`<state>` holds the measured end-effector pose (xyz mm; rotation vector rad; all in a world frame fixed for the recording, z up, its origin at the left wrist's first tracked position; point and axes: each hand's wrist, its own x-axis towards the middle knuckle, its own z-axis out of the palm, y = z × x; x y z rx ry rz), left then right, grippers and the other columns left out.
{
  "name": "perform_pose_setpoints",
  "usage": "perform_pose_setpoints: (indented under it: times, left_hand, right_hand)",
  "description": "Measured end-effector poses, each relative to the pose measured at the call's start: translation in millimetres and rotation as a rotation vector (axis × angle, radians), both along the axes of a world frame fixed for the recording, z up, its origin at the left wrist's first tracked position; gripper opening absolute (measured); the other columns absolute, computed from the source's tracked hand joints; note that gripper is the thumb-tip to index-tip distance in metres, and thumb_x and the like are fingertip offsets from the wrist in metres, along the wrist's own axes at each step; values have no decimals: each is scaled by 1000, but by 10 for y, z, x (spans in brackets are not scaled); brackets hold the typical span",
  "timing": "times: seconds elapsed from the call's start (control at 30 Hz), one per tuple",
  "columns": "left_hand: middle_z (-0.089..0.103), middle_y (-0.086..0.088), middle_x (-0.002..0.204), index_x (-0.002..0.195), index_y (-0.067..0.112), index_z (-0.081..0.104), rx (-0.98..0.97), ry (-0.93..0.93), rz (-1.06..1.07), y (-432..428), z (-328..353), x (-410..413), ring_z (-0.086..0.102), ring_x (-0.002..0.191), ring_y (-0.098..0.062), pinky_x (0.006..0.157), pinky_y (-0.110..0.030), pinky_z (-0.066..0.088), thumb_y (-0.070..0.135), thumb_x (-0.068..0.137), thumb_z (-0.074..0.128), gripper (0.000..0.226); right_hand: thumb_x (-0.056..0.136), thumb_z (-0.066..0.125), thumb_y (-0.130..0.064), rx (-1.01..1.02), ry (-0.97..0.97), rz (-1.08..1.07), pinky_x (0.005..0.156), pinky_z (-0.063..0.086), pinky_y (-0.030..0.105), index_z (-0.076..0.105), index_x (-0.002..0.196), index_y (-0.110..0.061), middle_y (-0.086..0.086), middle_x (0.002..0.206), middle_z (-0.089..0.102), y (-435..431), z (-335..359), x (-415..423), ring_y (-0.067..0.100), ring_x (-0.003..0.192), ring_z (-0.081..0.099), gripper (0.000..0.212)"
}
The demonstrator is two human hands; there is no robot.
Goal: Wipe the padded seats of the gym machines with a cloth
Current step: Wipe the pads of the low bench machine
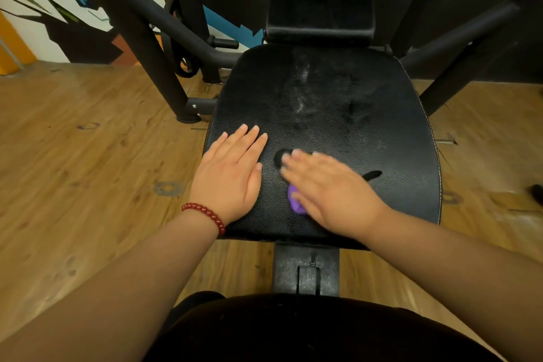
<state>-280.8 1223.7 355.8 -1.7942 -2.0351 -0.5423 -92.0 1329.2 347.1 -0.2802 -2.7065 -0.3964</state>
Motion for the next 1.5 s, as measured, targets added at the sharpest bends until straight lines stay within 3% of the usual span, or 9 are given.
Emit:
perform_pose_setpoints:
  times: [0.07, 0.27, 0.43, 0.63, 0.8, 1.03, 1.2, 1.4, 1.5]
  left_hand:
    - [52, -10, 141, 136, 9, 53, 9, -8, 0, -3, -5, 4, 43, 136, -25, 115, -36, 19, 28, 94, 32, 51]
    - [52, -9, 141, 136, 9, 54, 17, -16, -3, 1, -17, -1, 42, 136, -24, 115, -37, 22, 27, 94, 33, 50]
    - [52, -9, 141, 135, 9, 55, 12, -3, 8, 3, -16, 3, 43, 135, -24, 115, -36, 20, 27, 94, 33, 50]
    - [53, -11, 141, 133, 8, 57, 8, 19, 0, -16, -17, 14, 43, 135, -26, 115, -39, 22, 27, 94, 33, 49]
    - [53, -13, 140, 132, 7, 57, -10, 46, -17, -18, -19, 11, 44, 135, -28, 114, -39, 22, 27, 93, 34, 49]
    - [54, -11, 140, 130, 8, 59, 2, 14, -35, -30, -12, -6, 44, 134, -27, 114, -37, 21, 25, 92, 34, 49]
    - [54, -11, 139, 129, 8, 60, 3, -3, -35, -24, -1, -4, 45, 133, -27, 114, -35, 19, 26, 92, 34, 48]
    - [55, -11, 138, 128, 7, 61, 6, -7, -30, -27, 3, 8, 46, 133, -26, 114, -35, 20, 25, 92, 35, 48]
    - [55, -11, 138, 128, 7, 61, 5, -4, -28, -18, -1, 4, 46, 133, -26, 114, -35, 20, 25, 92, 35, 48]
  right_hand:
    - [94, 41, -31, -36, 45, -77, 110, 37, 44, 58, 131, -7, 10, 141, 52, -42, -21, -31, 26, 132, 48, 47]
    - [92, 44, -29, 31, -130, 209, 113, 30, 38, 59, 131, -13, 5, 143, 51, -200, -171, 111, 21, 134, 45, 45]
    - [90, 43, -24, -15, 67, -25, 108, 41, 41, 63, 125, -6, 11, 137, 57, 12, -11, -48, 26, 127, 53, 45]
    - [92, 43, -28, 38, -125, 192, 112, 35, 39, 61, 129, -11, 7, 142, 53, -212, -169, 121, 23, 133, 47, 45]
    - [90, 46, -26, 1, 13, 12, 111, 35, 39, 62, 128, -9, 8, 140, 54, -60, -53, 23, 24, 130, 50, 45]
    - [97, 43, -32, -18, -125, 263, 113, 31, 35, 62, 129, -18, 0, 140, 54, -243, -165, 109, 17, 134, 46, 40]
    - [89, 45, -26, -61, 39, -63, 105, 44, 45, 58, 132, -8, 11, 135, 58, 114, 147, -48, 26, 125, 55, 48]
    - [93, 46, -29, -21, -82, 128, 110, 36, 38, 57, 134, -9, 9, 144, 50, -162, -58, 72, 23, 131, 49, 46]
    - [94, 44, -32, 22, -55, 29, 112, 31, 37, 55, 136, -10, 9, 148, 45, -31, 29, 29, 25, 135, 44, 48]
